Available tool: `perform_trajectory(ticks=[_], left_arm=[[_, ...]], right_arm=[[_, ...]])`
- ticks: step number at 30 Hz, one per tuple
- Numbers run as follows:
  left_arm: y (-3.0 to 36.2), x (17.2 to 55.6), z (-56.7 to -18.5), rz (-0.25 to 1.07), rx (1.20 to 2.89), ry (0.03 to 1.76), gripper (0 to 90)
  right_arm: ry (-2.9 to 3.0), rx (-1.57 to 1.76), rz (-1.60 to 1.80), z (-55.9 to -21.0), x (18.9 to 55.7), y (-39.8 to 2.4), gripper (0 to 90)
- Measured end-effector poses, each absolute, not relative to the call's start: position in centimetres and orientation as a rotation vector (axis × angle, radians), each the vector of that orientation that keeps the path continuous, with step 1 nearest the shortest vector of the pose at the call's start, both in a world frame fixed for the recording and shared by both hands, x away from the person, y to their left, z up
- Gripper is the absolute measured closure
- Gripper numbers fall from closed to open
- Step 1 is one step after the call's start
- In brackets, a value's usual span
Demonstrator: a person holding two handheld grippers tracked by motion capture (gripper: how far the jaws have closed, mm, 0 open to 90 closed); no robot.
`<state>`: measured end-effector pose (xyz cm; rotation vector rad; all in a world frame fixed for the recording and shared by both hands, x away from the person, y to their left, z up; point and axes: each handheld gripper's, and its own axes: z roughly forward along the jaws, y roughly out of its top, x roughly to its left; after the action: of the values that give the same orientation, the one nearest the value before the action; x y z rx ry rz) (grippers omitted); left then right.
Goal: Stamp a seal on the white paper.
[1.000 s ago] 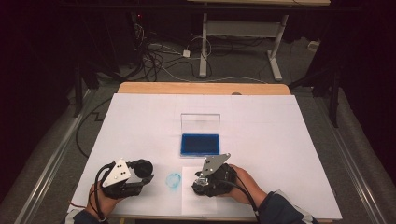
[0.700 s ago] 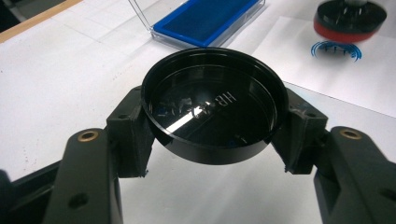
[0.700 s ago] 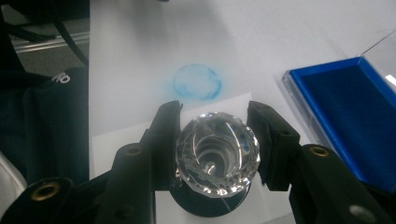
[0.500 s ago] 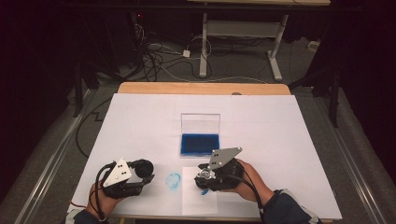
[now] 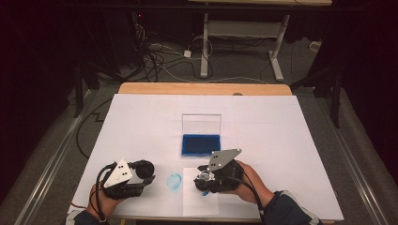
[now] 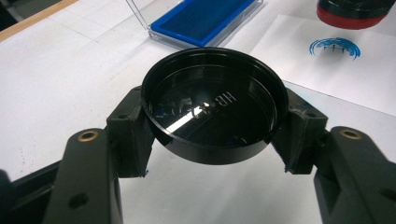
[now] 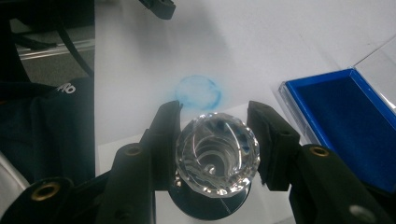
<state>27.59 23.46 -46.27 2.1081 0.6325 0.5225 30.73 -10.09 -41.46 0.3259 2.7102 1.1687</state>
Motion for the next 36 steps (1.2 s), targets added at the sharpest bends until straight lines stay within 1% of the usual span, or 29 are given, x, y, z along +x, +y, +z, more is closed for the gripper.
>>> perform_trajectory(ticks=[36], left_arm=[[23.57, 27.94, -46.51, 0.511, 2.111, 0.631, 36.4]], right_arm=[[2.709, 0.302, 1.18, -40.65, 30.66, -10.19, 56.1]])
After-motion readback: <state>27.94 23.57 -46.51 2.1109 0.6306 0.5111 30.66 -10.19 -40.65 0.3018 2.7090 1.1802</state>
